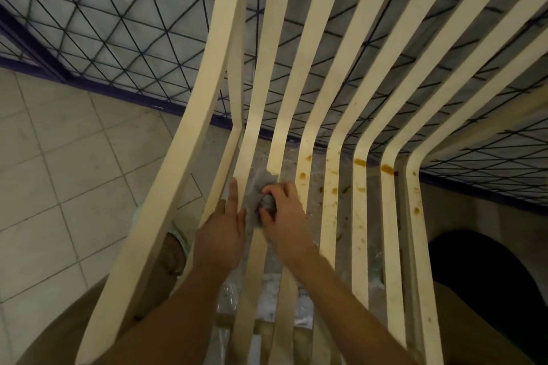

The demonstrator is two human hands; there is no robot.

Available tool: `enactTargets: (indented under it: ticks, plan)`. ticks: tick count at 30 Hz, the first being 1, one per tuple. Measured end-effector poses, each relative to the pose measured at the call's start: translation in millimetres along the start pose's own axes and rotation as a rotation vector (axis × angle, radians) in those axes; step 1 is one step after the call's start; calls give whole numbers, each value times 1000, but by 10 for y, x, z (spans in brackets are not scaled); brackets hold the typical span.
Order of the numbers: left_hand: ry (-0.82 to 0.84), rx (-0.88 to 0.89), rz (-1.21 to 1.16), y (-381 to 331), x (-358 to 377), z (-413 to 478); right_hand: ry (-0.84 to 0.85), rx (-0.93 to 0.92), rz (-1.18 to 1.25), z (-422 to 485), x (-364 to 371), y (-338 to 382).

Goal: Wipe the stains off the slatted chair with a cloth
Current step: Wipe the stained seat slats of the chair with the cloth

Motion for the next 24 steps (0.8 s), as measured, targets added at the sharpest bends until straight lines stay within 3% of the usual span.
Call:
enactTargets:
  ticks: [9,10,15,17,20,24]
  plan:
    - [30,-8,16,26,24,29,42,77,60,-1025,312,102]
    - [26,-21,9,30,16,33,66,172,137,-1100,366,43]
    - [16,-8,13,0,13,9,96,39,95,-1429,450,206]
    - [19,-17,5,8,4,7,60,29,103,-1366,373,245]
    - [41,-32,-3,2,-5,0,22,204,230,-1084,255,52]
    - [80,-44,-14,17,-4,3,-49,120,158,-457,73,57]
Point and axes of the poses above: each hand's wrist, its own z-axis towards the middle knuckle, its own x-axis out of the palm, y = z × x, the point moved 10 cm from there along z, towards the middle knuckle, and after that the axes turned 3 degrees about -z, right-handed, at the moved point
